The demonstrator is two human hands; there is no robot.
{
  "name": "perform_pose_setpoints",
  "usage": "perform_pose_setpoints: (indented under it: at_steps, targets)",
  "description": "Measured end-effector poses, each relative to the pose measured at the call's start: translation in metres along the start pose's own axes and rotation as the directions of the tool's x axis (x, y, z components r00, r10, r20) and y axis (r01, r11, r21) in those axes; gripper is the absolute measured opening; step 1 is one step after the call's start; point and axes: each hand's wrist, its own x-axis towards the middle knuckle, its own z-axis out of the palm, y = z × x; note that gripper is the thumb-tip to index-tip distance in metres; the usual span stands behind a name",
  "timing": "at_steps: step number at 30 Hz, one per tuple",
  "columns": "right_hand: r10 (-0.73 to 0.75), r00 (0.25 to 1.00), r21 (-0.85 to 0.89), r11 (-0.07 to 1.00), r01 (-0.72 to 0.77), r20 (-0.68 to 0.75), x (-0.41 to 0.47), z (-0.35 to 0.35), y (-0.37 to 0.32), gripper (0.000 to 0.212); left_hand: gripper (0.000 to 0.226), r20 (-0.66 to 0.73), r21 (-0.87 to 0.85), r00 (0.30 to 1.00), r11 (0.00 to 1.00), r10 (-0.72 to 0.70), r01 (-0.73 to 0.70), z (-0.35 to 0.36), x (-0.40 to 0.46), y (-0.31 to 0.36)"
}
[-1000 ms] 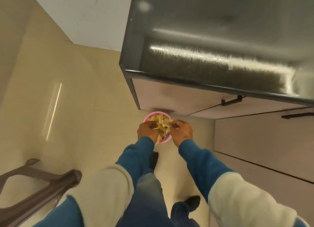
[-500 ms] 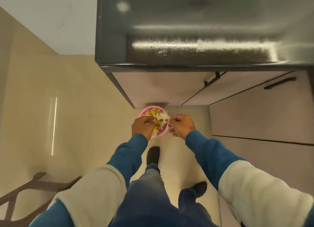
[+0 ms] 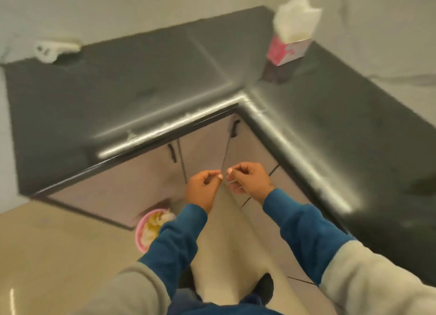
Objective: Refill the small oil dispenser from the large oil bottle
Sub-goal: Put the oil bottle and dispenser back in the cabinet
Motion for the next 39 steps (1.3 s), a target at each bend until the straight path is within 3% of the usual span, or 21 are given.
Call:
perform_pose_setpoints:
  at_steps: [4, 8, 11, 15, 20, 24, 28, 30, 33, 36, 38, 39]
  targets:
    - [-0.027, 0.987, 0.053, 0.998, 0.036, -0.158, -0.034, -0.107, 0.015, 0.011, 0.009, 0.181, 0.039, 0.977, 0.992, 0.108, -0.117, 0.093, -0.02, 0.045]
    - [-0.056, 0.93, 0.055, 0.995, 0.082, -0.363, -0.064, -0.22, 0.017, 0.013, 0.013, 0.33, 0.09, 0.905, 0.945, 0.269, -0.313, 0.181, -0.037, 0.1]
    - [-0.167, 0.841, -0.064, 0.985, 0.157, -0.514, -0.092, -0.303, 0.006, 0.012, 0.018, 0.427, 0.104, 0.799, 0.855, 0.424, -0.509, 0.25, -0.053, 0.16]
    - [-0.358, 0.676, -0.249, 0.934, 0.258, -0.644, -0.128, -0.388, -0.03, 0.005, 0.027, 0.468, 0.057, 0.571, 0.622, 0.674, -0.781, 0.331, -0.082, 0.244]
    - [-0.594, 0.365, -0.505, 0.803, 0.316, -0.716, -0.191, -0.459, -0.094, 0.019, 0.041, 0.322, 0.017, 0.316, 0.329, 0.892, -0.944, 0.394, -0.128, 0.342]
    - [-0.811, 0.008, -0.773, 0.561, 0.298, -0.586, -0.234, -0.492, -0.134, 0.022, 0.042, 0.104, -0.05, 0.085, 0.091, 0.991, -0.995, 0.415, -0.164, 0.403]
    - [-0.867, -0.33, -0.927, 0.351, 0.13, -0.374, -0.279, -0.52, -0.167, 0.019, 0.04, -0.055, -0.026, -0.142, -0.143, 0.988, -0.989, 0.424, -0.2, 0.458]
    - [-0.852, -0.458, -0.958, 0.287, -0.009, -0.252, -0.302, -0.534, -0.181, 0.017, 0.04, -0.111, -0.015, -0.245, -0.248, 0.963, -0.969, 0.429, -0.217, 0.486]
    - [-0.79, -0.586, -0.915, 0.353, -0.194, -0.18, -0.334, -0.556, -0.199, 0.027, 0.041, -0.144, 0.054, -0.353, -0.349, 0.924, -0.935, 0.44, -0.246, 0.526]
    - [-0.721, -0.635, -0.874, 0.463, -0.145, -0.277, -0.358, -0.577, -0.211, 0.047, 0.058, -0.084, 0.095, -0.488, -0.481, 0.869, -0.872, 0.453, -0.272, 0.552]
    - [-0.716, -0.578, -0.856, 0.514, -0.056, -0.391, -0.369, -0.588, -0.214, 0.053, 0.088, 0.081, 0.122, -0.588, -0.593, 0.805, -0.796, 0.462, -0.282, 0.559]
    - [-0.725, -0.526, -0.843, 0.538, -0.028, -0.445, -0.372, -0.592, -0.215, 0.056, 0.107, 0.18, 0.163, -0.599, -0.625, 0.78, -0.764, 0.467, -0.284, 0.559]
